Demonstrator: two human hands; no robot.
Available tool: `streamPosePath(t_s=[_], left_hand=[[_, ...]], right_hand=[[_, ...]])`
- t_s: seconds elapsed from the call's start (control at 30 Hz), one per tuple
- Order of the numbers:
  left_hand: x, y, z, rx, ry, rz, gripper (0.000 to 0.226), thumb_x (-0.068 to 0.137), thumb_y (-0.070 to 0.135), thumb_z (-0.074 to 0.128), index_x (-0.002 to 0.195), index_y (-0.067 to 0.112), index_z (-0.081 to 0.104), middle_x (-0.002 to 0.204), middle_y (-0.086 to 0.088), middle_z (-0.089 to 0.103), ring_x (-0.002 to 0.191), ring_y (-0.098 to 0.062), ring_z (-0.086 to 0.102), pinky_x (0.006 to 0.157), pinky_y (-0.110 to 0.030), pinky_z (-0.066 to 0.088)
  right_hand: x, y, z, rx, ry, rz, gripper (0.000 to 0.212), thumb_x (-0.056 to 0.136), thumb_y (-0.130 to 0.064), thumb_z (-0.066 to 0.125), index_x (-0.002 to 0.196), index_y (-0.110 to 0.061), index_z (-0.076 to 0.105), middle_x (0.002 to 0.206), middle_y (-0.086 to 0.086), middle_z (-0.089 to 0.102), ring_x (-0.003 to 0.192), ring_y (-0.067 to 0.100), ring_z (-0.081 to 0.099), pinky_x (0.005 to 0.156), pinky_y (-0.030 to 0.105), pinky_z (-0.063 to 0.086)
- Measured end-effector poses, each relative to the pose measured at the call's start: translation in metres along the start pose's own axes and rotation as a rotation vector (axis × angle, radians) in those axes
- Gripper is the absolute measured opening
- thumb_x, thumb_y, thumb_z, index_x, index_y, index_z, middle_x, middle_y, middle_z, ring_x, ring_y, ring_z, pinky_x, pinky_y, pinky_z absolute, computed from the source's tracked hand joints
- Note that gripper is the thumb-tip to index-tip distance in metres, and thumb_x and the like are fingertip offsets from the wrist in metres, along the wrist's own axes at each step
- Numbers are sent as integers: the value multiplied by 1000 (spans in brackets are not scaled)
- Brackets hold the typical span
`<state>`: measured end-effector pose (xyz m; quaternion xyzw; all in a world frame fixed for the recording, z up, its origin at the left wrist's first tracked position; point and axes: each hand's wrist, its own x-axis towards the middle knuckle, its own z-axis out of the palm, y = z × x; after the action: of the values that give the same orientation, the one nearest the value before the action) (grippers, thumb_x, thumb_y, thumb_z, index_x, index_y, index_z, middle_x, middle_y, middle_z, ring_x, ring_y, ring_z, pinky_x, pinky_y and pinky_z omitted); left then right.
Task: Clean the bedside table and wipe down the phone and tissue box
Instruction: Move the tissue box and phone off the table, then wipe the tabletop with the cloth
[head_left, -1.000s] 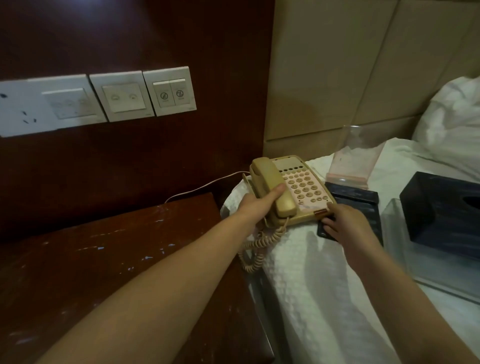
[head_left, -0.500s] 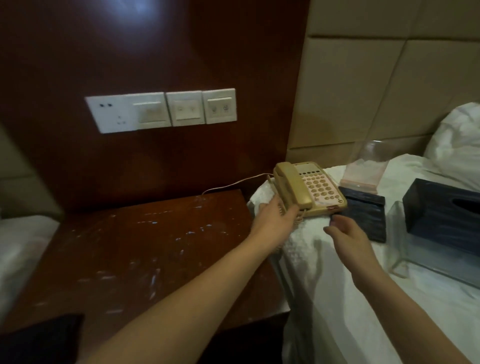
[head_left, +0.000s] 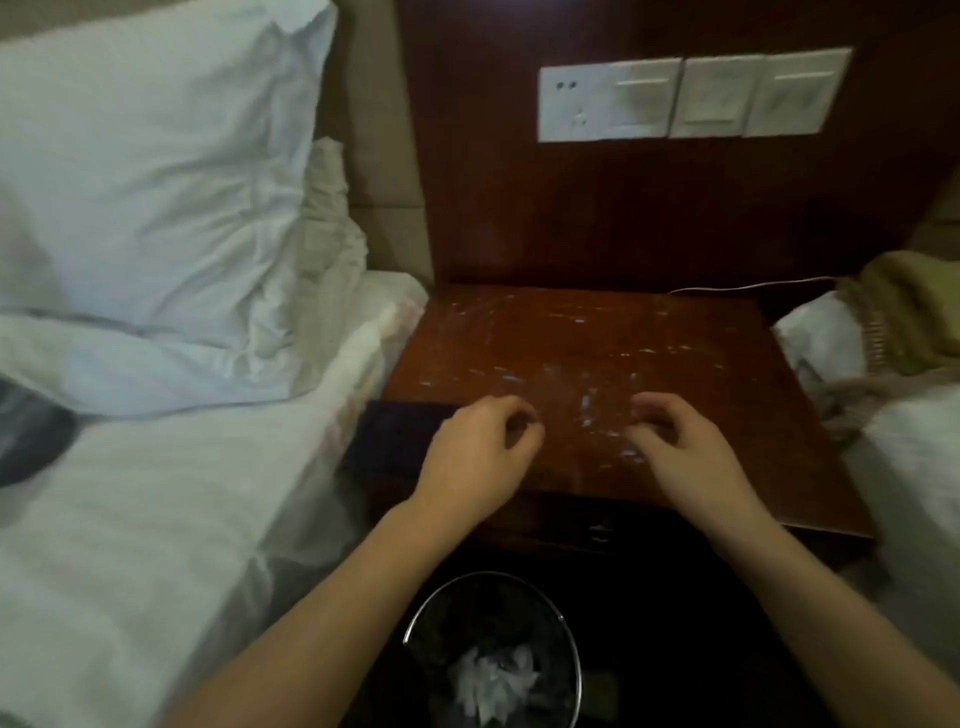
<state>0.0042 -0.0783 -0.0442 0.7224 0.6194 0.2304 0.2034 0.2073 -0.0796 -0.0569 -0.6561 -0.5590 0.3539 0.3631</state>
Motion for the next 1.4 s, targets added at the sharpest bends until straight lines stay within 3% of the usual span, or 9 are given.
streamPosePath(t_s=[0.17,0.33,0.5,0.63,0.87,1.07,1.17,1.3,1.4], left_hand=[[-10,-89,-18,154,179,-117,35,99,39,58,130,22,64,130,1,61,119,-21,57,96,-35,47],[-12,-136,-11,233,124,-277,65,96,53,59,151,23,42,155,-6,39,140,-29,39,112,-42,38],[-5,-146,-10,18,239,-350,79,86,42,76,151,17,40,140,-8,55,126,-26,55,106,-42,47],[-1,-139,-19,-315,223,-350,59,89,22,75,143,29,53,118,3,63,96,-13,65,89,-34,57],[2,-101,-36,-395,170,-136,26,94,22,67,111,42,72,117,7,61,96,-9,65,87,-28,56],[-1,-60,-55,-560,-125,-15,17,94,27,69,109,35,74,124,19,65,111,8,61,99,-15,47],[-1,-41,-47,-439,-310,-1,53,77,42,85,126,32,69,117,18,70,108,6,64,94,-18,53],[6,-25,-33,-231,-94,145,22,92,21,73,113,28,76,103,14,75,99,-1,67,95,-34,54],[10,-19,-29,-549,-93,102,16,100,23,61,107,24,76,97,6,76,94,-13,71,89,-37,55]], right_hand=[[8,-14,69,-103,-87,-46,38,99,-28,57,136,-27,49,117,-13,54,101,4,52,85,25,39],[6,-25,131,-265,-249,-182,38,95,-35,62,132,-27,55,105,-20,57,92,-2,55,72,14,42],[11,-32,160,-600,-264,-342,57,89,-49,67,139,-32,47,124,-7,53,110,10,53,86,23,44],[12,-30,160,-643,-195,-433,27,97,-40,59,121,-30,57,116,-9,49,109,11,48,83,22,40],[7,-40,125,-107,-41,-377,7,104,-25,44,108,-26,50,91,-9,62,77,7,63,68,37,57],[5,-47,72,105,-21,-307,13,105,-27,42,109,-24,54,99,-5,62,89,5,61,74,28,53],[5,-44,49,139,-45,-201,15,106,-28,40,110,-23,53,104,-2,61,94,10,61,69,23,48],[5,-41,20,228,-116,-48,19,106,-32,41,110,-23,57,109,2,64,94,13,66,74,28,55],[-2,-41,-5,271,-263,-7,29,94,-45,54,112,-22,60,102,-1,69,82,6,71,63,19,54]])
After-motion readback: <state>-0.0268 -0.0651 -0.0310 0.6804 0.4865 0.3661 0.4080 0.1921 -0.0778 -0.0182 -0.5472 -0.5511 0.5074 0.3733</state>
